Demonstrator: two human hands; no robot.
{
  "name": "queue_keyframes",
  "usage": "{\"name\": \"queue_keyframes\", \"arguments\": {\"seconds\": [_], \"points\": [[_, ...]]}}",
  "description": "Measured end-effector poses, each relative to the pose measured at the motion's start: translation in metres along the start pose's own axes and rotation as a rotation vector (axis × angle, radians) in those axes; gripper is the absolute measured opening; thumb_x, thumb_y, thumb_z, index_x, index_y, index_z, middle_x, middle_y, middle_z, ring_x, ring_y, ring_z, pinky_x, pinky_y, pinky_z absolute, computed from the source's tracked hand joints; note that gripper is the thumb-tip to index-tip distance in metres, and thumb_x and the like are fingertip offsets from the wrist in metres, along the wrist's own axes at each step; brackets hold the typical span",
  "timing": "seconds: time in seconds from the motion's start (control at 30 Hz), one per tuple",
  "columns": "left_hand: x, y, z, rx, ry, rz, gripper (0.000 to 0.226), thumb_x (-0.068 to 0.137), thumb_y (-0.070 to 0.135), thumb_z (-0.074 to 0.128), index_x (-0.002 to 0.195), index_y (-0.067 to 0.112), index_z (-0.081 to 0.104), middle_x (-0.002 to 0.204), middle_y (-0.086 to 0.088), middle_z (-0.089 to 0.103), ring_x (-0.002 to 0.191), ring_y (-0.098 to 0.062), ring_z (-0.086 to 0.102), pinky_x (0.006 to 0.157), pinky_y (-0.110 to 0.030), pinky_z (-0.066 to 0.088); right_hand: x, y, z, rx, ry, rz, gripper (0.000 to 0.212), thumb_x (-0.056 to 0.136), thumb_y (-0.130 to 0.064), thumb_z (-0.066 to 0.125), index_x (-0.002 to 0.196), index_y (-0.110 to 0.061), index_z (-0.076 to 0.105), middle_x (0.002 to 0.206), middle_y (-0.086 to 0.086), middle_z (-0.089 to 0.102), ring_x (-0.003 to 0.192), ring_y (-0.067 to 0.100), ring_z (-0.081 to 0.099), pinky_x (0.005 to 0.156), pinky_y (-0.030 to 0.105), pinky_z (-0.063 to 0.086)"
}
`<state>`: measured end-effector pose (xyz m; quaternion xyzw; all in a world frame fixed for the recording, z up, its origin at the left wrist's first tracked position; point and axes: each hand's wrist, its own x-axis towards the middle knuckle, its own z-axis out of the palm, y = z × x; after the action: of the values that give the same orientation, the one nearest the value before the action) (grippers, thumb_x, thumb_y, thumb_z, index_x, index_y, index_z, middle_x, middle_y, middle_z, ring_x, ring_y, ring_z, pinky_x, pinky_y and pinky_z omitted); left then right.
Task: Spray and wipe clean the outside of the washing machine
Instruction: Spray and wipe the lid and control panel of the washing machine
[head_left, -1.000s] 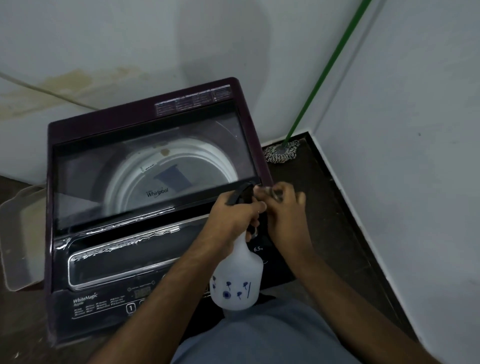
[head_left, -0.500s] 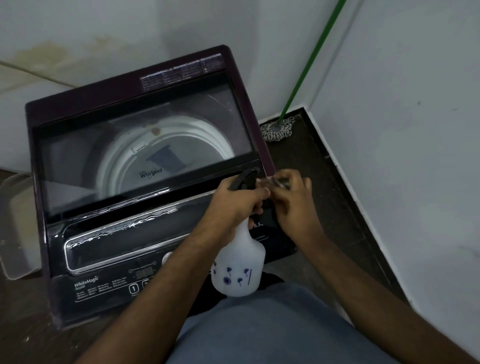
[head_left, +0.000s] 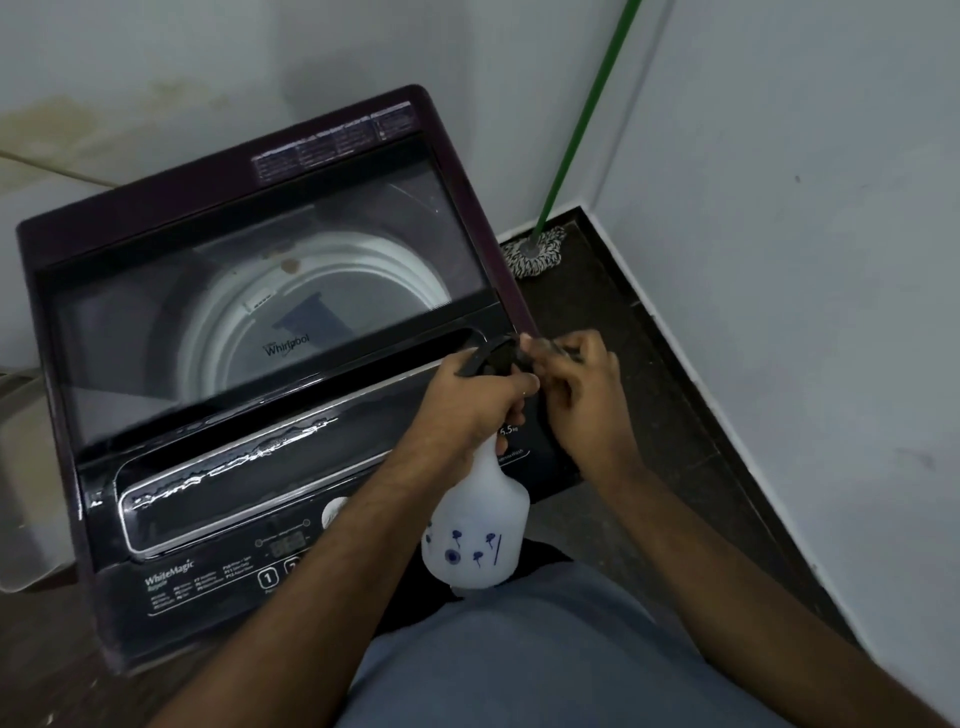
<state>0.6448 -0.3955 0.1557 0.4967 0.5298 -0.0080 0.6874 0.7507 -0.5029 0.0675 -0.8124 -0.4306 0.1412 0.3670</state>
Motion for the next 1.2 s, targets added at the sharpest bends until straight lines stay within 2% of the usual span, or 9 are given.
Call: {"name": "queue_keyframes", "arguments": {"seconds": [0.2, 0.33, 0.4, 0.57, 0.67, 0.87, 0.93, 1.07, 1.2], "points": [[-0.005, -0.012, 0.006, 0.056, -0.047, -0.02, 0.013, 0.087, 0.007, 0.076, 0.088, 0.014, 0.064, 0.062, -0.003, 0.057, 0.053, -0.014, 0.055, 0.043, -0.024, 0.04, -0.03, 0.009, -0.02, 0.224, -0.009, 0.142, 0.038, 0.101, -0.011, 0.063, 0.136, -0.024, 0.064, 0.101, -0.007, 0.049, 0.098, 0.002, 0.058, 0.093, 0.014, 0.047], [-0.011, -0.028, 0.005, 0.08, -0.073, -0.027, 0.011, 0.085, 0.005, 0.074, 0.089, 0.009, 0.065, 0.065, -0.006, 0.055, 0.053, -0.015, 0.051, 0.042, -0.025, 0.039, -0.034, 0.0, -0.031, 0.255, 0.108, 0.213, 0.034, 0.1, -0.008, 0.062, 0.133, -0.015, 0.067, 0.105, 0.003, 0.053, 0.098, -0.004, 0.057, 0.091, 0.006, 0.042], [-0.016, -0.037, 0.006, 0.092, -0.075, 0.009, 0.011, 0.085, 0.004, 0.072, 0.081, 0.009, 0.064, 0.062, -0.007, 0.052, 0.051, -0.017, 0.049, 0.042, -0.026, 0.038, -0.039, -0.009, -0.028, 0.246, 0.099, 0.162, 0.035, 0.1, -0.007, 0.062, 0.134, -0.012, 0.066, 0.108, 0.005, 0.053, 0.102, -0.002, 0.057, 0.092, 0.009, 0.045], [-0.028, -0.058, 0.009, -0.008, 0.012, 0.04, 0.014, 0.082, 0.003, 0.075, 0.087, 0.012, 0.065, 0.063, 0.002, 0.059, 0.053, -0.012, 0.055, 0.04, -0.018, 0.039, -0.039, -0.011, -0.001, 0.009, 0.05, 0.053, 0.042, 0.101, -0.019, 0.06, 0.143, -0.017, 0.058, 0.123, 0.009, 0.051, 0.112, 0.027, 0.048, 0.095, 0.043, 0.05], [-0.045, -0.074, 0.006, -0.075, 0.053, 0.08, 0.013, 0.083, 0.003, 0.076, 0.086, 0.012, 0.068, 0.062, 0.005, 0.062, 0.057, -0.011, 0.059, 0.041, -0.018, 0.041, -0.042, -0.022, 0.012, -0.121, 0.069, 0.093, 0.04, 0.101, -0.021, 0.059, 0.141, -0.016, 0.058, 0.129, 0.012, 0.049, 0.111, 0.028, 0.041, 0.09, 0.042, 0.048], [-0.064, -0.104, -0.001, -0.09, 0.039, 0.077, 0.012, 0.077, 0.012, 0.076, 0.084, 0.01, 0.067, 0.059, -0.003, 0.055, 0.051, -0.017, 0.05, 0.041, -0.024, 0.036, -0.098, -0.021, 0.021, -0.243, 0.07, -0.044, 0.038, 0.099, -0.016, 0.065, 0.138, -0.019, 0.063, 0.127, 0.01, 0.052, 0.105, 0.025, 0.04, 0.081, 0.031, 0.043], [-0.07, -0.114, -0.005, -0.072, 0.035, 0.061, 0.015, 0.067, 0.017, 0.074, 0.08, 0.014, 0.066, 0.063, -0.004, 0.056, 0.055, -0.019, 0.051, 0.042, -0.025, 0.036, -0.114, -0.023, 0.021, -0.216, 0.086, -0.032, 0.036, 0.101, -0.017, 0.063, 0.137, -0.02, 0.064, 0.125, 0.008, 0.052, 0.105, 0.022, 0.039, 0.084, 0.029, 0.04], [-0.088, -0.138, -0.006, -0.08, 0.001, 0.091, 0.012, 0.074, 0.008, 0.073, 0.073, 0.015, 0.063, 0.063, -0.009, 0.052, 0.055, -0.022, 0.049, 0.042, -0.024, 0.035, -0.128, -0.026, 0.017, -0.029, 0.185, 0.132, 0.034, 0.099, -0.019, 0.062, 0.133, -0.016, 0.065, 0.118, 0.007, 0.052, 0.106, 0.025, 0.052, 0.094, 0.036, 0.046], [-0.105, -0.156, -0.007, -0.105, 0.053, 0.152, 0.016, 0.08, 0.005, 0.076, 0.078, 0.014, 0.063, 0.07, -0.01, 0.059, 0.061, -0.023, 0.055, 0.053, -0.031, 0.046, -0.133, -0.049, 0.006, 0.112, 0.223, 0.228, 0.035, 0.101, -0.018, 0.062, 0.135, -0.011, 0.063, 0.123, 0.006, 0.053, 0.105, 0.012, 0.057, 0.091, 0.006, 0.044]]}}
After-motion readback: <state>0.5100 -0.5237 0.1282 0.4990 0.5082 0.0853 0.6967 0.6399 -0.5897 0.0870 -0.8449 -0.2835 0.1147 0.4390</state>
